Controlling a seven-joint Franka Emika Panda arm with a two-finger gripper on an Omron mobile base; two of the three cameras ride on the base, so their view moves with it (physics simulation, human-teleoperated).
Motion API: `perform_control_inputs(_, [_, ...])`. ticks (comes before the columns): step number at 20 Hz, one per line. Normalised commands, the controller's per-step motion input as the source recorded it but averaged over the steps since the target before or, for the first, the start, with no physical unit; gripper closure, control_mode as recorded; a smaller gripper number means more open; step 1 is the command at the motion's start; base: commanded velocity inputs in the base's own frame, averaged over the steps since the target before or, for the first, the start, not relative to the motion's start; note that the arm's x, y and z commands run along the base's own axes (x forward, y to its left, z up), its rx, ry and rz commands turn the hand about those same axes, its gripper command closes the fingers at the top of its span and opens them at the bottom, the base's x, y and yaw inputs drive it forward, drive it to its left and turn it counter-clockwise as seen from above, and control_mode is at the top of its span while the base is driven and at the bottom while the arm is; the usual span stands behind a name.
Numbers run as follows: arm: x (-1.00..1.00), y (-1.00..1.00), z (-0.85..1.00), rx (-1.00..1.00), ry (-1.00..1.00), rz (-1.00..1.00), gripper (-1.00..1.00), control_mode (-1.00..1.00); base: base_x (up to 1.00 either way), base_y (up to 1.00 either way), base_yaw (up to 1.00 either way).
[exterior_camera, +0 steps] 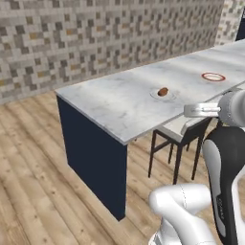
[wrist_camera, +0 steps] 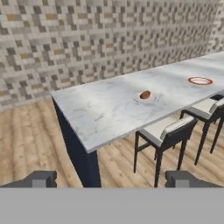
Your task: Transport the steak and potato to the fridge. Place the steak on the rack containing meat and place the potato on the rack containing the vegetable, ensuring meats and vegetables are on different racks.
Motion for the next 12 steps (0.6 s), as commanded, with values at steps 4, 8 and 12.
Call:
perform_control_inputs(4, [0.0, 0.0, 0.0, 0.0, 0.0, 0.0, -1.0, 1.0, -0.01, -1.0, 0.09])
perform_control_inputs(8, [0.0, 0.0, 0.0, 0.0, 0.0, 0.0, -1.0, 1.0, 0.0, -1.0, 0.16])
perform_control_inputs(12, [0.0, 0.0, 0.0, 0.0, 0.0, 0.0, -1.0, 1.0, 0.23, -1.0, 0.2])
